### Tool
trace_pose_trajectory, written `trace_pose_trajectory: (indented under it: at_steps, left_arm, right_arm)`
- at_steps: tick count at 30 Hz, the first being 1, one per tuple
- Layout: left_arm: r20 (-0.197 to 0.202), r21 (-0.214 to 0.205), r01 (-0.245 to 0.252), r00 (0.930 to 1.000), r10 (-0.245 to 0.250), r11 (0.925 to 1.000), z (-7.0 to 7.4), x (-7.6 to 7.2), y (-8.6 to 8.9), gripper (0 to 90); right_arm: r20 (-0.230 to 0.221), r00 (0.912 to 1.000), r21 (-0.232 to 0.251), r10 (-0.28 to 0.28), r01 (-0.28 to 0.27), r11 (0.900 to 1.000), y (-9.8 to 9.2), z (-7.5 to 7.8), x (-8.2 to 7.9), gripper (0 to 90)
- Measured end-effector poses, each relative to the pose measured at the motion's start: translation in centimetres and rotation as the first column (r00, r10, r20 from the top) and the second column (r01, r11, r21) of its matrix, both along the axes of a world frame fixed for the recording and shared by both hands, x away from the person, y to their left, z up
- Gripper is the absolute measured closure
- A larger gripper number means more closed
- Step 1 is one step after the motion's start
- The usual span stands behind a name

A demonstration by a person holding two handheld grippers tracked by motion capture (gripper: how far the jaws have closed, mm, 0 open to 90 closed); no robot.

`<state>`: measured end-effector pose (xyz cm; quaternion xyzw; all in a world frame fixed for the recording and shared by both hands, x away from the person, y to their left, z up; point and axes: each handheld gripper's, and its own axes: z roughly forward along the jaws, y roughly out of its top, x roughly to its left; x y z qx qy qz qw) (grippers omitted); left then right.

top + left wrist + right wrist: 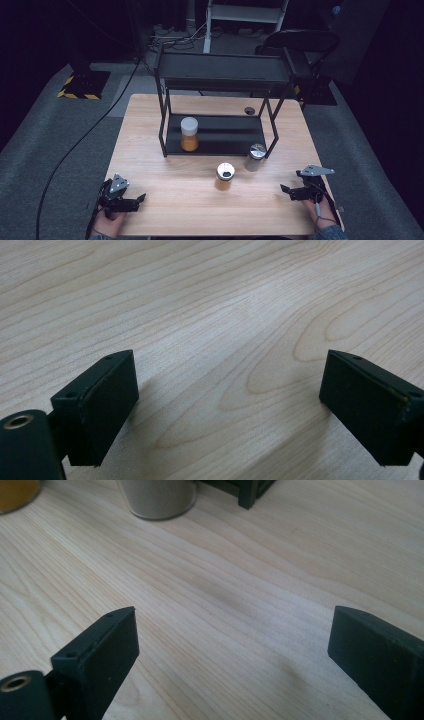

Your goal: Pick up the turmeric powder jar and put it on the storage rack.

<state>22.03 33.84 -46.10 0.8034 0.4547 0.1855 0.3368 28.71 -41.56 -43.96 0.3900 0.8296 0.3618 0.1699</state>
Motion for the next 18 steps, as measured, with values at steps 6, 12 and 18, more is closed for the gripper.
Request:
trace_pose_trajectory:
  at_steps: [6,12,18]
  left_arm:
    - [0.000,0.000,0.000,1.0000,0.000,1.0000,0.0,0.0,0.0,8.9]
    - [0.000,0.000,0.000,1.0000,0.000,1.0000,0.0,0.0,0.0,8.9]
    - [0.000,0.000,0.000,1.0000,0.000,1.0000,0.0,0.0,0.0,8.9]
  right_arm:
    - [0.021,0.9997,-0.007,0.015,-0.014,0.9999,0.3,1.2,-0.2,5.9]
    - [0.046,0.9985,-0.003,0.031,-0.031,0.9995,0.7,2.7,-0.4,5.9]
    - [0.074,0.9962,-0.008,0.046,-0.046,0.9989,1.2,4.3,-0.6,5.9]
